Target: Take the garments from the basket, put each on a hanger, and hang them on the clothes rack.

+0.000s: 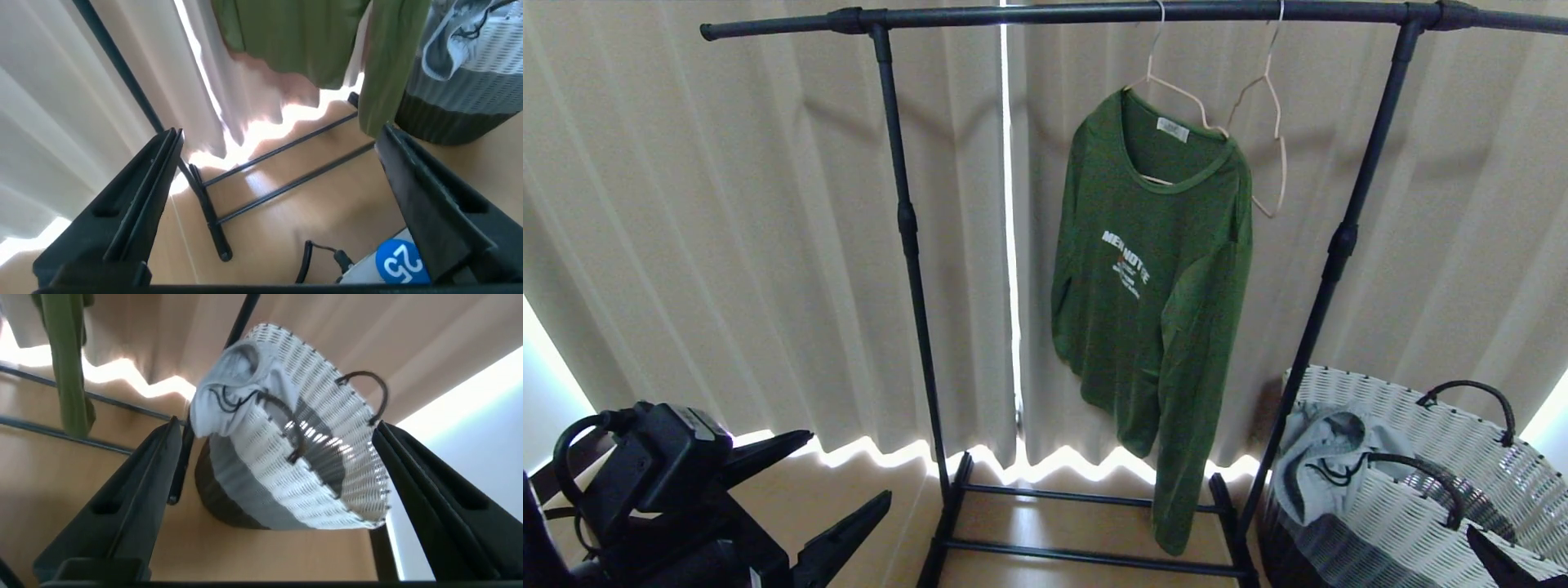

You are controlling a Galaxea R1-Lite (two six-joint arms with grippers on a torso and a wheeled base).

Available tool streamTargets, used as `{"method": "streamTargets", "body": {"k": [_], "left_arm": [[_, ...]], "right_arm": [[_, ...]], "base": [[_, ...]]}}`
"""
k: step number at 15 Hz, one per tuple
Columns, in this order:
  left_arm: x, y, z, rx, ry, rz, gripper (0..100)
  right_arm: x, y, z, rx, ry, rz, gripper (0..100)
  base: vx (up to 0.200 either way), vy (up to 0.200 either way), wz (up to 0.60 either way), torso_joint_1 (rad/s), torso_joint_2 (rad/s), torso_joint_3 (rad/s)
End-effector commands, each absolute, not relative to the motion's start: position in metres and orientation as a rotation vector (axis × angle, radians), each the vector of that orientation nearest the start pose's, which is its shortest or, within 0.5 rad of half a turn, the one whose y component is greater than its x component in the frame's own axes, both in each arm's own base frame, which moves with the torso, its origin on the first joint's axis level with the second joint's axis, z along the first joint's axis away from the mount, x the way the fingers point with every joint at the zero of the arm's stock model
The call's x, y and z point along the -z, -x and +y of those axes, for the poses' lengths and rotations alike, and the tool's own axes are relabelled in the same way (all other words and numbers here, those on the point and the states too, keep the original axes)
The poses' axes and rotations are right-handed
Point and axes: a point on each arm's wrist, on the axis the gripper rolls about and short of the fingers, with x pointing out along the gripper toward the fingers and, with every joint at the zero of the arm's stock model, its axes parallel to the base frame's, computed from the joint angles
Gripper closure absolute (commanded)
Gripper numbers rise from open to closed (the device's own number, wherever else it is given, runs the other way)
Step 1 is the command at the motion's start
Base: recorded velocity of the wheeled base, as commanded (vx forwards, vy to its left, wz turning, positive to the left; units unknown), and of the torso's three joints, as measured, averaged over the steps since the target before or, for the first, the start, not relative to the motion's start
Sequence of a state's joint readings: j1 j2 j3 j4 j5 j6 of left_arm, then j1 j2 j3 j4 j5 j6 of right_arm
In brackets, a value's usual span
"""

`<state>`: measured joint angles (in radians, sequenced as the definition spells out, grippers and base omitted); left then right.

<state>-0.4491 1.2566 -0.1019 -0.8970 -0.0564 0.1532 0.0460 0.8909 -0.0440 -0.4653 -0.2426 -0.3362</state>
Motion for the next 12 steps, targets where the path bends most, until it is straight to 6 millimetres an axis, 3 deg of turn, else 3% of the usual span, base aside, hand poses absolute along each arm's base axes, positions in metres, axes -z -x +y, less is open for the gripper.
{"method": "streamTargets", "body": {"k": [1, 12], "left_arm": [[-0.1295, -0.1309, -0.0638, 0.518, -0.203, 0.218, 0], [-0.1304, -0.1317, -0.0603, 0.495, -0.2, 0.213, 0]], "right_arm": [[-0.1136, -0.0784, -0.0018, 0.128, 0.386, 0.413, 0], [-0.1123, -0.0788, -0.0015, 0.104, 0.45, 0.425, 0]], "base": [[0.0, 0.0, 0.0, -0.036, 0.16, 0.134], [0.0, 0.0, 0.0, -0.002, 0.02, 0.012]]}}
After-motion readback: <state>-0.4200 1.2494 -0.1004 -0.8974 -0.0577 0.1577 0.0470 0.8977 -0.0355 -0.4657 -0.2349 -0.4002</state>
